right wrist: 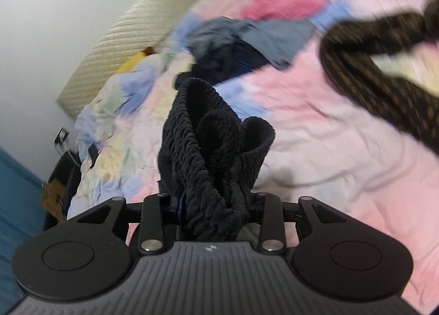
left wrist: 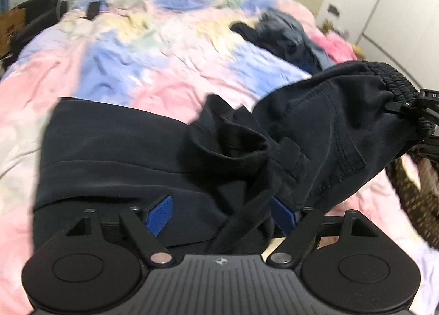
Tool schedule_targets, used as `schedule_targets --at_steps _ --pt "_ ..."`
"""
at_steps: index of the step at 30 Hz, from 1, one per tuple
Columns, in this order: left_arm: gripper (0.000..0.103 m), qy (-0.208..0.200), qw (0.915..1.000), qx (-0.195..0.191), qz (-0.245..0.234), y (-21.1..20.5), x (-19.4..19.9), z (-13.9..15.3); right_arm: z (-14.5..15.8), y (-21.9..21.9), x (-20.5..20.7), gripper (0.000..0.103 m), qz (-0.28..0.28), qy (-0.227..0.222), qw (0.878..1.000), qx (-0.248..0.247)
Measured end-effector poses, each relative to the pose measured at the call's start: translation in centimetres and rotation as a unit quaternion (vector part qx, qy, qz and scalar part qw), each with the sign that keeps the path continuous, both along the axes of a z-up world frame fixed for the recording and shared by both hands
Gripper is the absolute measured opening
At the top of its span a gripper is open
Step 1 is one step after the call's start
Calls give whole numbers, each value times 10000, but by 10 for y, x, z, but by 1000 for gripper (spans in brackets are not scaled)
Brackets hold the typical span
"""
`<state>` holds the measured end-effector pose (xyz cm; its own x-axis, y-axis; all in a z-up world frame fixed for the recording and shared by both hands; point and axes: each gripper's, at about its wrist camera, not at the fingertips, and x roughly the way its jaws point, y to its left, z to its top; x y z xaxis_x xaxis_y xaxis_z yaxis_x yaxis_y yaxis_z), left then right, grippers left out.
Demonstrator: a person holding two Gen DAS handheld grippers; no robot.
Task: Fold clothes
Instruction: 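Lift the folded black sweatpants off the duvet with both grippers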
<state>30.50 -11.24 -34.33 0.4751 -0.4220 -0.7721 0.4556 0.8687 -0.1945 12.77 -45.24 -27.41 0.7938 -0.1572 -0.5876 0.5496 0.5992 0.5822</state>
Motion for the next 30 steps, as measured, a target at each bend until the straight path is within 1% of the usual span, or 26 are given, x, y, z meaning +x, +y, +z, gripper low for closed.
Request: schedule_targets --at_steps 3,6,8,10,12,15,17,19,20,22,24,25,27,28,29,30 --pt "81 -78 9996 -105 240 38 -4 14 30 33 15 36 243 -2 9981 -571" --pt "81 -139 9983 -201 534 80 -5 25 60 79 33 36 506 -27 9909 -1248" --pt "81 -183 9966 -273 758 110 -6 31 76 117 49 35 731 -53 9819 -1746" --pt "81 -215 9943 -364 980 139 -3 37 90 158 64 35 975 -79 9698 -2233" --pt "81 -251 9916 -440 1190 171 -2 42 95 201 81 35 1238 -84 9559 -2663" --pt "81 -288 9877 -500 1454 222 -1 48 91 271 106 35 1670 -26 9283 -3323" --pt "81 -270 9848 -555 1622 254 -1 51 77 313 120 35 1928 56 9125 -3607" --pt "81 -230 9820 -601 1775 287 -5 51 55 356 135 35 2274 205 8912 -3919" --pt "81 -211 9810 -617 1827 302 -7 52 42 377 142 35 2480 290 8785 -4073" --pt "81 -164 9793 -638 1915 332 -13 51 12 415 153 35 2985 501 8483 -4346" --pt "81 -89 9787 -630 1954 354 -17 47 -19 452 157 36 3485 731 8114 -4634" --pt "81 -45 9785 -624 1964 364 -18 45 -31 463 157 37 3660 805 7955 -4762" --pt "81 26 9780 -634 1986 377 -19 42 -47 478 154 40 3885 889 7689 -4999" --pt "81 49 9777 -673 1991 382 -20 42 -52 483 154 44 3967 905 7580 -5098" --pt "81 84 9770 -747 1994 384 -19 42 -50 483 153 49 3994 871 7538 -5145" --pt "81 131 9761 -850 1997 384 -17 42 -46 482 151 51 4038 843 7513 -5152"
